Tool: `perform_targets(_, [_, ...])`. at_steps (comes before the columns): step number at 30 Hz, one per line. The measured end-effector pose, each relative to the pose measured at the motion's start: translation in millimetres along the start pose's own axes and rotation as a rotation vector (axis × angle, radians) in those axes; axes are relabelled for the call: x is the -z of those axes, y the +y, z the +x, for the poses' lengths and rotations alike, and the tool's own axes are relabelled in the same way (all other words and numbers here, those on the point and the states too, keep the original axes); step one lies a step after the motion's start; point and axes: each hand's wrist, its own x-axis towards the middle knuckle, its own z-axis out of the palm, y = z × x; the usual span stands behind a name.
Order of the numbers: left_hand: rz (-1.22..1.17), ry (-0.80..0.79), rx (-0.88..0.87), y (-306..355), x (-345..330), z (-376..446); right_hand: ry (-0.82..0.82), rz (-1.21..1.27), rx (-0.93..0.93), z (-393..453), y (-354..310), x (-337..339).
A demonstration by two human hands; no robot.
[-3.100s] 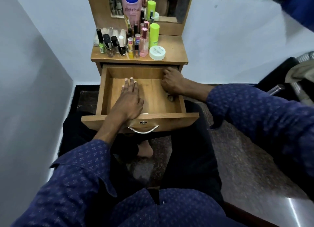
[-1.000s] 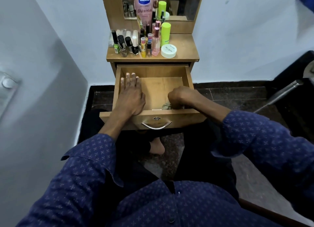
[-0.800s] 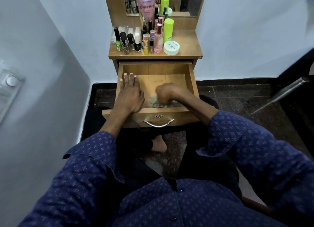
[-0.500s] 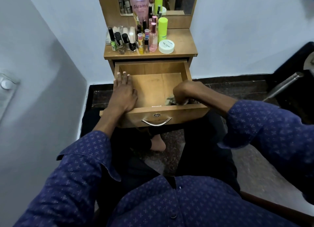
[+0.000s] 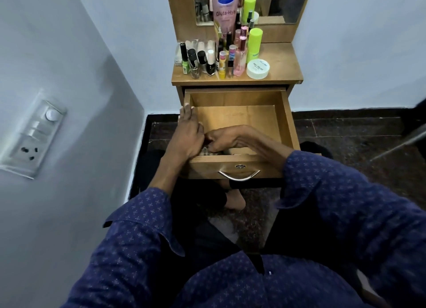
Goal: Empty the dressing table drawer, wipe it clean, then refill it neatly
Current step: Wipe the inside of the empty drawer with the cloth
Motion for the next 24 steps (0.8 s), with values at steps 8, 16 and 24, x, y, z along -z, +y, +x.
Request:
perform_targets(8, [0.017,0.005,-0.008,0,0,-2,-0.021,-0.234,-0.047,-41,34,37])
perform_targets(16, [0.019,-0.002,-0.020,0,0,-1,0.494,-0.225,0.135,-25,26,45])
perform_targets(24, [0.042,-0.020,-0.030,0,2,-3,0.463,-0.617,0.336,0,23,8])
